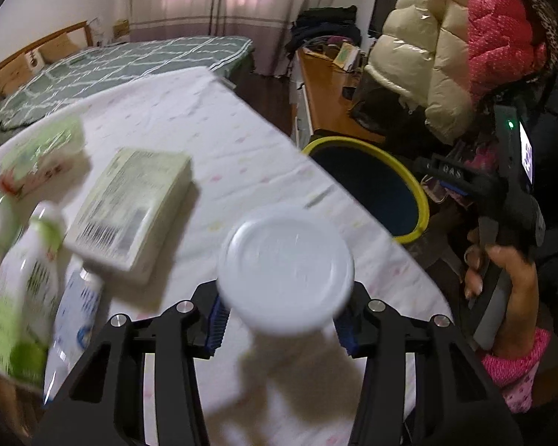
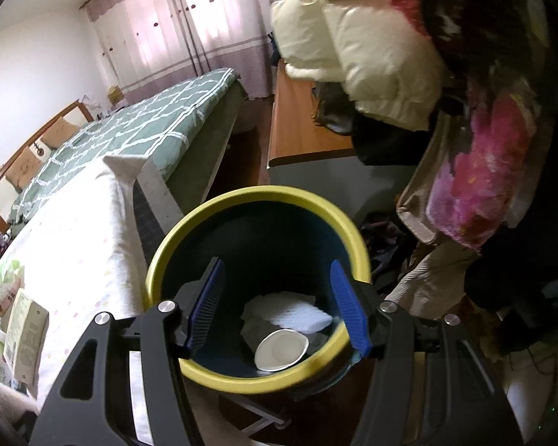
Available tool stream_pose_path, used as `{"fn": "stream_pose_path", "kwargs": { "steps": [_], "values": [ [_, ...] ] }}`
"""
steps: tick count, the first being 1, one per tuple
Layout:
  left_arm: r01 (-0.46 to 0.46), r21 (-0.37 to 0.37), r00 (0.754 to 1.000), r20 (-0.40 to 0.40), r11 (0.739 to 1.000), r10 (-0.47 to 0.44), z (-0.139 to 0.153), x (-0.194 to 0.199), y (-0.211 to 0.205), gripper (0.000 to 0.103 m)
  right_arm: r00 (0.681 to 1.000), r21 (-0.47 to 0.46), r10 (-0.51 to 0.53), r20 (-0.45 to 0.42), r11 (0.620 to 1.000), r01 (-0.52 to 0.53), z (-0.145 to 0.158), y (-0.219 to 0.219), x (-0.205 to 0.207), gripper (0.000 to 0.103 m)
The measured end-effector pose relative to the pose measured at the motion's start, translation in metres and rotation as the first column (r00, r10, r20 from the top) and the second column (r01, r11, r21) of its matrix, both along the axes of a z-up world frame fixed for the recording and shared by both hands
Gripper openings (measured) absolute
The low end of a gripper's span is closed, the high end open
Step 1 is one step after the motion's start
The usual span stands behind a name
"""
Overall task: Collect trash
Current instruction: 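Carry the Co-Q bottle over the bin and open the left tool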
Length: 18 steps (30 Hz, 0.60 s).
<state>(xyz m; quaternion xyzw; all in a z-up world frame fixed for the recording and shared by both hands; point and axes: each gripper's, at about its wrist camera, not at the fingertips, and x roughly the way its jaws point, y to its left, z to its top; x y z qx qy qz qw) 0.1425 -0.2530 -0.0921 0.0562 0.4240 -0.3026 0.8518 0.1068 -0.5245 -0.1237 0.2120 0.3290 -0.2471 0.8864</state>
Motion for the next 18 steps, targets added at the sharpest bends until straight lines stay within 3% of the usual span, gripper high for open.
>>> {"fn": "stream_pose_path", "kwargs": {
  "steps": [18],
  "values": [
    [0.174, -0.004, 0.985, -0.015, 0.985, -0.174, 0.017, 0.042, -0.132, 0.047, 0.996, 0.038, -0.088, 0.032, 0.995, 0.087, -0.004, -0.066, -0.036, 0.056]
  ]
}}
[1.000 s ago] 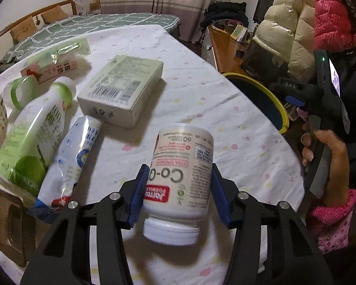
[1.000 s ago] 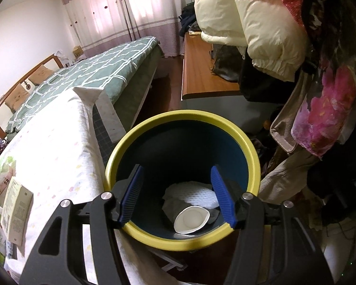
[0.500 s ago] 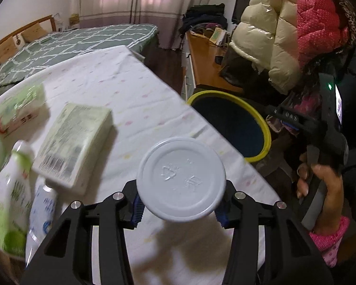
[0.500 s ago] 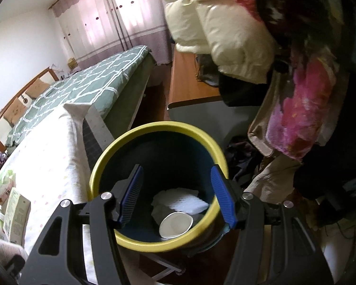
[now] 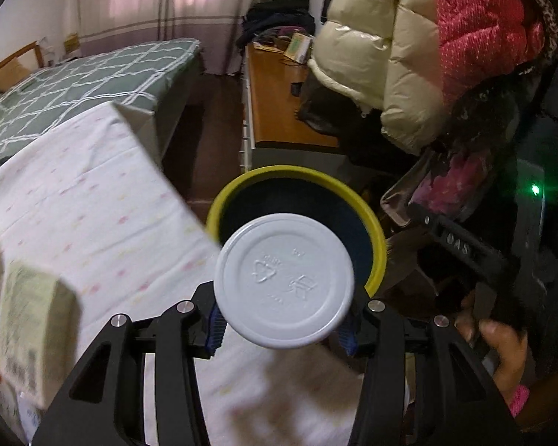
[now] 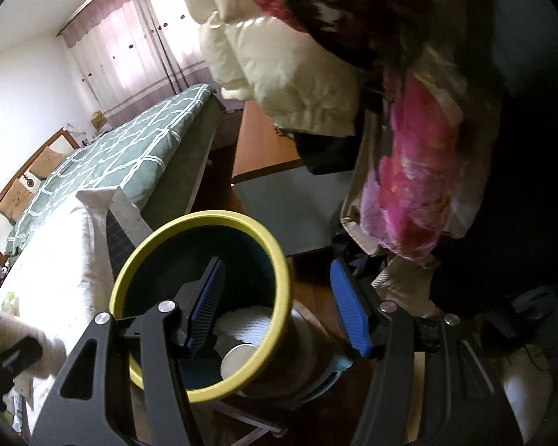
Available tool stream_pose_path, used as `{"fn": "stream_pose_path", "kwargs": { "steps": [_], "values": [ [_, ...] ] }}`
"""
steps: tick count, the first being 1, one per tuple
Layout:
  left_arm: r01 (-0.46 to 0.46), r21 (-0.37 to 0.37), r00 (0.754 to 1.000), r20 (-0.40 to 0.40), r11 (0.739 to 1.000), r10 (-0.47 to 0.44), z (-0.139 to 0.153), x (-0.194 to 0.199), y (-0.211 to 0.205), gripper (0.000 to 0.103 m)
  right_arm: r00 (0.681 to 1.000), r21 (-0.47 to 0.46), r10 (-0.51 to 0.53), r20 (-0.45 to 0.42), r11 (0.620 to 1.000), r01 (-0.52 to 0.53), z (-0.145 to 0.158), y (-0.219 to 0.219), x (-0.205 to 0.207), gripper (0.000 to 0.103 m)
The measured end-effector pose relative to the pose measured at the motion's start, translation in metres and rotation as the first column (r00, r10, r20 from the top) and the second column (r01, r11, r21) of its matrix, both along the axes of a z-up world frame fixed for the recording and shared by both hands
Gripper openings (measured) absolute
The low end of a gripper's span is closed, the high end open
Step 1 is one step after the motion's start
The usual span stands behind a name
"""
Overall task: Collect trash
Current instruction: 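Carry the Co-Q bottle over the bin and open the left tool, then reach the right tool to the blue-white tube and grasp it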
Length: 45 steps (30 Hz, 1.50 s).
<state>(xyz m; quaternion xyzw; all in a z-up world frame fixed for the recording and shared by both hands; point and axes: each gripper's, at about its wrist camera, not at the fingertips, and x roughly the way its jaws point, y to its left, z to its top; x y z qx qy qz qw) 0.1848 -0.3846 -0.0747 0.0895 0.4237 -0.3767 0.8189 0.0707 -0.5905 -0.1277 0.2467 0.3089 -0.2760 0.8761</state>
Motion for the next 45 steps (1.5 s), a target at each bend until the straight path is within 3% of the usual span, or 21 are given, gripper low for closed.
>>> {"fn": "stream_pose_path", "kwargs": {
  "steps": [8, 10, 13, 17, 21, 24, 28, 32, 34, 37, 42, 45],
  "values": [
    [0.034, 0.045, 0.999, -0.026, 0.998, -0.033, -0.027, 0.019, -0.06, 0.048, 1.0, 0.003, -0.013, -0.005, 1.0, 0.013, -0.002, -0.01, -0.009, 0.061],
    [0.027, 0.056, 0.999, -0.02, 0.998, -0.026, -0.034, 0.023, -0.067, 0.082, 1.0, -0.002, -0.013, -0.002, 1.0, 0.013, 0.0, -0.009, -0.01, 0.063],
    [-0.012, 0.063, 1.0, 0.005, 0.998, 0.012, -0.035, 0.024, -0.063, 0.084, 1.0, -0.009, -0.004, 0.0, 1.0, 0.004, 0.003, -0.005, -0.009, 0.064],
    [-0.043, 0.005, 0.999, -0.012, 0.999, 0.043, -0.015, 0.02, -0.035, 0.084, 1.0, -0.015, 0.02, -0.002, 1.0, -0.02, 0.005, 0.006, -0.005, 0.065],
    [-0.121, -0.08, 0.992, 0.011, 0.989, 0.122, 0.019, 0.007, 0.021, 0.087, 0.997, -0.02, 0.072, -0.007, 0.997, -0.072, 0.007, 0.025, 0.005, 0.065],
    [-0.205, -0.143, 0.976, 0.049, 0.968, 0.214, 0.043, -0.008, 0.078, 0.09, 0.992, -0.027, 0.127, -0.011, 0.991, -0.128, 0.008, 0.048, 0.014, 0.066],
    [-0.35, -0.176, 0.918, 0.133, 0.92, 0.374, 0.067, -0.033, 0.163, 0.093, 0.977, -0.042, 0.213, -0.02, 0.976, -0.213, 0.011, 0.084, 0.029, 0.066],
    [-0.499, -0.187, 0.828, 0.185, 0.846, 0.53, 0.078, -0.055, 0.246, 0.093, 0.953, -0.06, 0.303, -0.027, 0.951, -0.304, 0.015, 0.127, 0.041, 0.066],
    [-0.575, -0.191, 0.769, 0.206, 0.796, 0.605, 0.08, -0.069, 0.287, 0.093, 0.937, -0.063, 0.348, -0.026, 0.935, -0.349, 0.018, 0.149, 0.047, 0.066],
    [-0.644, -0.192, 0.709, 0.213, 0.74, 0.673, 0.08, -0.083, 0.332, 0.093, 0.906, -0.07, 0.423, -0.028, 0.903, -0.424, 0.023, 0.187, 0.055, 0.066],
    [-0.728, -0.209, 0.622, 0.197, 0.653, 0.758, 0.074, -0.102, 0.397, 0.093, 0.821, -0.083, 0.57, -0.025, 0.817, -0.57, 0.029, 0.264, 0.064, 0.066],
    [-0.746, -0.225, 0.597, 0.192, 0.627, 0.779, 0.071, -0.108, 0.42, 0.093, 0.763, -0.077, 0.647, -0.016, 0.76, -0.646, 0.031, 0.308, 0.065, 0.066]
  ]
}}
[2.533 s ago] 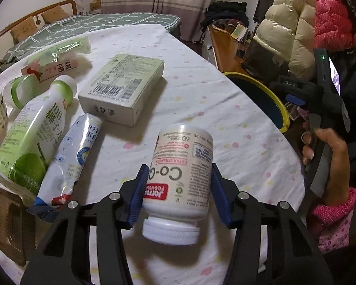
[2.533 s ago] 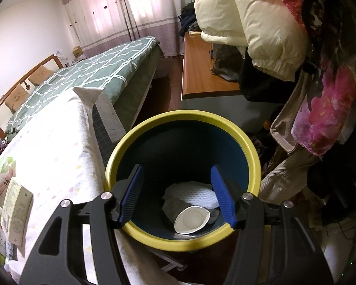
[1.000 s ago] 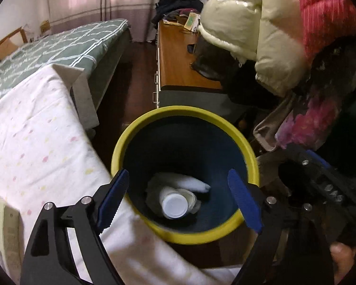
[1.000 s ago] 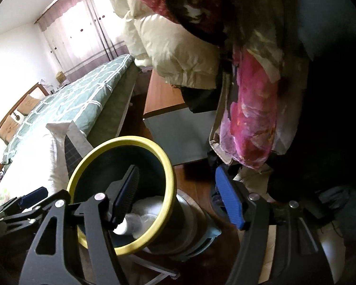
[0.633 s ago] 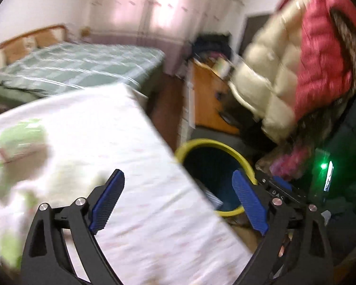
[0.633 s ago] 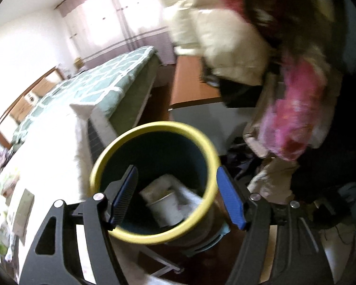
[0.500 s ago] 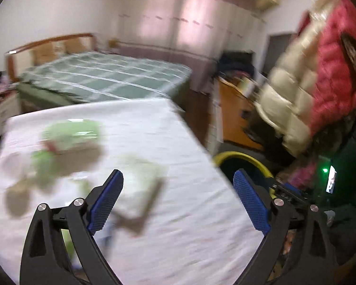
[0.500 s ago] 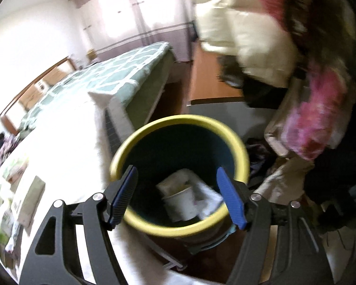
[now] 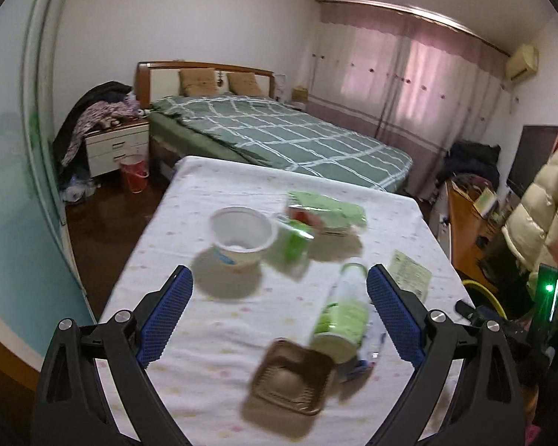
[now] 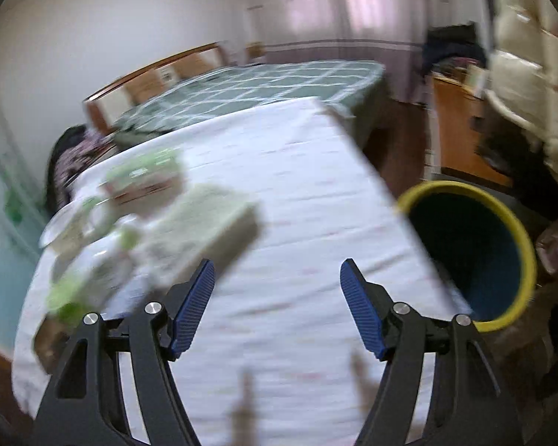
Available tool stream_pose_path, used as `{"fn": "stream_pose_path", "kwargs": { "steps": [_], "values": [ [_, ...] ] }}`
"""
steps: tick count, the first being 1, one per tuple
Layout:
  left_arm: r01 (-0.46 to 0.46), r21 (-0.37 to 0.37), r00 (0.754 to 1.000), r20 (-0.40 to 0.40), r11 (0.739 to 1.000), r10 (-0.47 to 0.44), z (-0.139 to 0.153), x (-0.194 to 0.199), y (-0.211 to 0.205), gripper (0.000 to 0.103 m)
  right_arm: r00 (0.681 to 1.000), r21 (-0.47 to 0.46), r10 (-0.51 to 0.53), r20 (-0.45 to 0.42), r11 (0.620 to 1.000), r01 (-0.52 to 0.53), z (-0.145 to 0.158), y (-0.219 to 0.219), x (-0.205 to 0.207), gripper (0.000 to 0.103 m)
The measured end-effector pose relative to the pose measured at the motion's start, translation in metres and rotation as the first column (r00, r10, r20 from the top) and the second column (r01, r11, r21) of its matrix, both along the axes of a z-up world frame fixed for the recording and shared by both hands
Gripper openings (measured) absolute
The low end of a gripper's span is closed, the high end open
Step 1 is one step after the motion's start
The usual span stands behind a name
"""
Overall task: Collect trash
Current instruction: 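Reach the right tool to the blue-white tube and grasp it, then carry the tube over the bin and open the right tool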
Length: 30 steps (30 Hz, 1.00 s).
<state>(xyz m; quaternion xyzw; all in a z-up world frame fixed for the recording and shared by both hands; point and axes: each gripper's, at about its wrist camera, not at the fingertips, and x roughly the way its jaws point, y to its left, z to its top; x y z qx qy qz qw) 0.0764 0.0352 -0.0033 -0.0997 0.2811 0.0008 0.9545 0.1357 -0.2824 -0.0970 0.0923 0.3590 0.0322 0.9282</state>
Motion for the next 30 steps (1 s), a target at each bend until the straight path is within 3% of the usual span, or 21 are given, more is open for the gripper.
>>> {"fn": "stream_pose_path", "kwargs": {
  "steps": [4, 7, 14, 22, 30],
  "values": [
    [-0.012, -0.001, 1.0, 0.011, 1.0, 0.012, -0.005, -0.006, 0.016, 0.093, 0.995, -0.005, 0.096, -0.012, 0.995, -0.096, 0.001, 0.047, -0.003, 0.066],
    [-0.004, -0.015, 1.0, 0.002, 1.0, 0.004, -0.009, -0.008, 0.013, 0.093, 0.987, -0.007, 0.15, -0.049, 0.989, -0.15, -0.005, 0.073, -0.004, 0.058],
    [0.01, -0.032, 1.0, 0.0, 0.999, -0.01, -0.017, -0.01, 0.016, 0.093, 0.979, 0.017, 0.157, -0.13, 0.988, -0.156, -0.022, 0.09, 0.006, 0.056],
    [0.009, -0.042, 1.0, 0.001, 0.999, -0.009, -0.019, -0.011, 0.02, 0.093, 0.972, 0.008, 0.171, -0.164, 0.985, -0.172, -0.037, 0.11, 0.018, 0.056],
    [0.011, -0.047, 1.0, -0.009, 0.999, -0.012, -0.022, -0.01, 0.018, 0.093, 0.968, 0.055, 0.201, -0.149, 0.979, -0.194, -0.033, 0.11, 0.017, 0.016]
  ]
}}
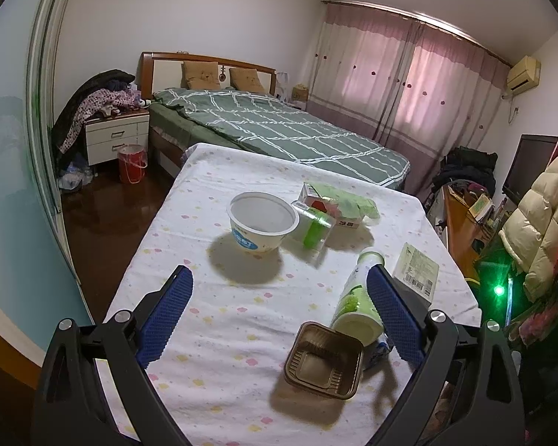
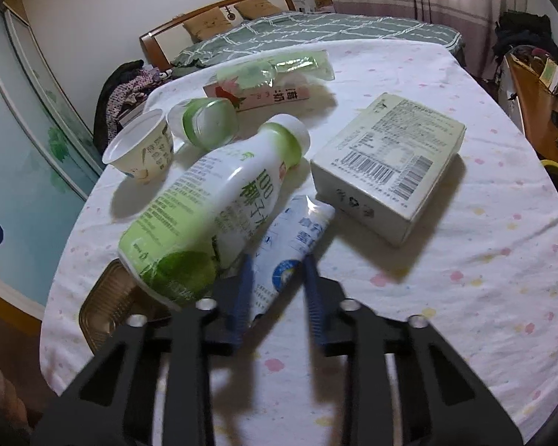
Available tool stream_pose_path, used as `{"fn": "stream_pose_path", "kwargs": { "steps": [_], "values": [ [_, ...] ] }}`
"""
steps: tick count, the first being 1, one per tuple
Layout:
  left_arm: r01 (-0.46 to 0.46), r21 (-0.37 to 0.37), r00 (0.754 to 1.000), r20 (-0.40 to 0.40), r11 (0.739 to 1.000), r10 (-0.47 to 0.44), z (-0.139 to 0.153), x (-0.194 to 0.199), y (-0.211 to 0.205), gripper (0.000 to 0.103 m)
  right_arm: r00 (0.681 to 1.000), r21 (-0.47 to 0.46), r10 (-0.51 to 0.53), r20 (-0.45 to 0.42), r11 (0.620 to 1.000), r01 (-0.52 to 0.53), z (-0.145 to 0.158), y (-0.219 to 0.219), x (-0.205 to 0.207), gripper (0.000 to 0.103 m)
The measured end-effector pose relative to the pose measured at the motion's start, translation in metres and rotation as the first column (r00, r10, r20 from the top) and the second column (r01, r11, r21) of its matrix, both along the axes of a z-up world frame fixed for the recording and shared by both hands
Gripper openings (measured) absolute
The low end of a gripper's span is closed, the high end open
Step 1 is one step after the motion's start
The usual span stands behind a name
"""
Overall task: Collect trash
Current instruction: 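Carry the tube over the bin and open the right tool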
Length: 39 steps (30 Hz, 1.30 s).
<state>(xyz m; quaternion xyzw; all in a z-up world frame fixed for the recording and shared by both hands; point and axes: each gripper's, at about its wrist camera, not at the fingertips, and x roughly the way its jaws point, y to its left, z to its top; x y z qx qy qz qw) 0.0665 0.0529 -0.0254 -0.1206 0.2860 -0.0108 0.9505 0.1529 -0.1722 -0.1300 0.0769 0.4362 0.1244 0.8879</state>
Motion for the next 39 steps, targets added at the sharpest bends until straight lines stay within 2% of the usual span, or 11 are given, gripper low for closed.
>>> {"fn": "stream_pose_path", "kwargs": {
  "steps": [2, 6, 13, 17, 21, 24, 27, 31, 37, 39],
  "values": [
    [0.002, 0.003, 1.0, 0.002, 1.0, -0.002, 0.0, -0.001, -0.001, 0.093, 1.0, 0.016, -0.005, 0.012, 1.0, 0.005, 0.004, -0.004, -0.002, 0.015],
    [0.007, 0.003, 1.0, 0.003, 1.0, -0.007, 0.001, -0.001, -0.004, 0.093, 0.999, 0.025, -0.006, 0.033, 1.0, 0.005, 0.011, -0.009, -0.007, 0.006],
    [0.041, 0.012, 0.999, -0.011, 0.999, -0.041, -0.003, 0.001, -0.018, 0.093, 0.995, 0.037, 0.007, 0.097, 0.999, -0.01, 0.031, -0.014, -0.02, 0.005],
    [0.064, 0.015, 0.998, -0.025, 0.998, -0.063, -0.008, 0.003, -0.025, 0.093, 0.989, 0.037, -0.05, 0.142, 0.998, 0.045, 0.043, -0.035, -0.022, 0.005],
    [0.09, 0.016, 0.995, -0.045, 0.996, -0.089, -0.014, 0.006, -0.034, 0.093, 0.974, 0.045, -0.157, 0.166, 0.987, 0.152, 0.049, -0.073, -0.019, 0.005],
    [0.105, 0.018, 0.993, -0.058, 0.994, -0.103, -0.017, 0.007, -0.039, 0.093, 0.946, 0.047, -0.268, 0.183, 0.963, 0.264, 0.052, -0.114, -0.016, 0.005],
    [0.111, 0.019, 0.992, -0.067, 0.994, -0.11, -0.02, 0.01, -0.042, 0.093, 0.902, 0.037, -0.384, 0.197, 0.923, 0.384, 0.054, -0.158, -0.013, 0.005],
    [0.115, 0.02, 0.99, -0.081, 0.993, -0.113, -0.024, 0.015, -0.044, 0.093, 0.829, 0.015, -0.525, 0.192, 0.846, 0.533, 0.05, -0.214, -0.006, 0.005],
    [0.127, 0.027, 0.987, -0.103, 0.991, -0.124, -0.031, 0.02, -0.049, 0.093, 0.747, -0.016, -0.648, 0.148, 0.754, 0.657, 0.035, -0.265, 0.01, 0.005],
    [0.131, 0.03, 0.986, -0.11, 0.991, -0.127, -0.032, 0.021, -0.051, 0.093, 0.723, -0.031, -0.677, 0.136, 0.727, 0.686, 0.031, -0.275, 0.016, 0.008]
  ]
}}
